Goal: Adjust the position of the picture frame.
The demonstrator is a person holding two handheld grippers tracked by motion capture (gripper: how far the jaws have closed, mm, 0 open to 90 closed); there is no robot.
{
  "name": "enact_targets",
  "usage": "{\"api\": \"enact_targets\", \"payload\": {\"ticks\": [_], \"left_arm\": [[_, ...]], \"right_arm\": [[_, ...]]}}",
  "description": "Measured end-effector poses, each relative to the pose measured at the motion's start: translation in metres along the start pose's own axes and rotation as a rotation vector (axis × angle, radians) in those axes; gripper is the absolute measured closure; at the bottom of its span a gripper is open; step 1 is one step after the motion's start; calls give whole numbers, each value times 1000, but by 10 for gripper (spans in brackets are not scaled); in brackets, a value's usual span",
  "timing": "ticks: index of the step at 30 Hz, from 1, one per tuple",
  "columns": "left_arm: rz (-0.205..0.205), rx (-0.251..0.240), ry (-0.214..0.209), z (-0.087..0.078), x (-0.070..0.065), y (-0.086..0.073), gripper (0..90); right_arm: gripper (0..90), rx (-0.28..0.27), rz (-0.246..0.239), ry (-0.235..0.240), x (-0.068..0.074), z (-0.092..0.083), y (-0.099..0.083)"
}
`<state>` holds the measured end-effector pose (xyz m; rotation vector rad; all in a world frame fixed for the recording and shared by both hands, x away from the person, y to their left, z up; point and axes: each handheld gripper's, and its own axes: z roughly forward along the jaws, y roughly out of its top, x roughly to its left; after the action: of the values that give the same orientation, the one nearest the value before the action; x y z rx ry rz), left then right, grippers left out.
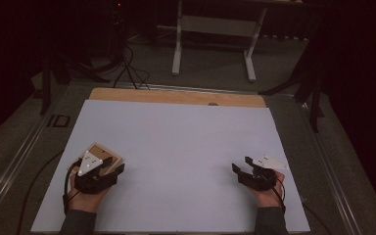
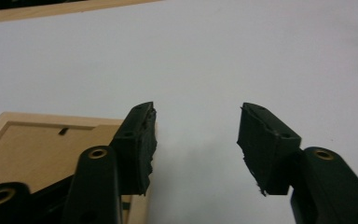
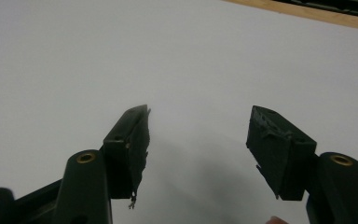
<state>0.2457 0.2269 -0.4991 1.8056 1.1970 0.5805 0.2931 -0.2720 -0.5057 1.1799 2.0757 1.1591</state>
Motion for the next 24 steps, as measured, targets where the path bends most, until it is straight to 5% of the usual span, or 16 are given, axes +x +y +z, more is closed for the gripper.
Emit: {"api": "enact_targets", "payload": {"ticks": [13,24], "left_arm": [[8,5,11,-1,4,1,509],[-1,4,67,-7,16,1,618]], "right_arm": [[400,-8,2,-18,-2,0,1],[402,-5,5,-29,-4,1,1]]}}
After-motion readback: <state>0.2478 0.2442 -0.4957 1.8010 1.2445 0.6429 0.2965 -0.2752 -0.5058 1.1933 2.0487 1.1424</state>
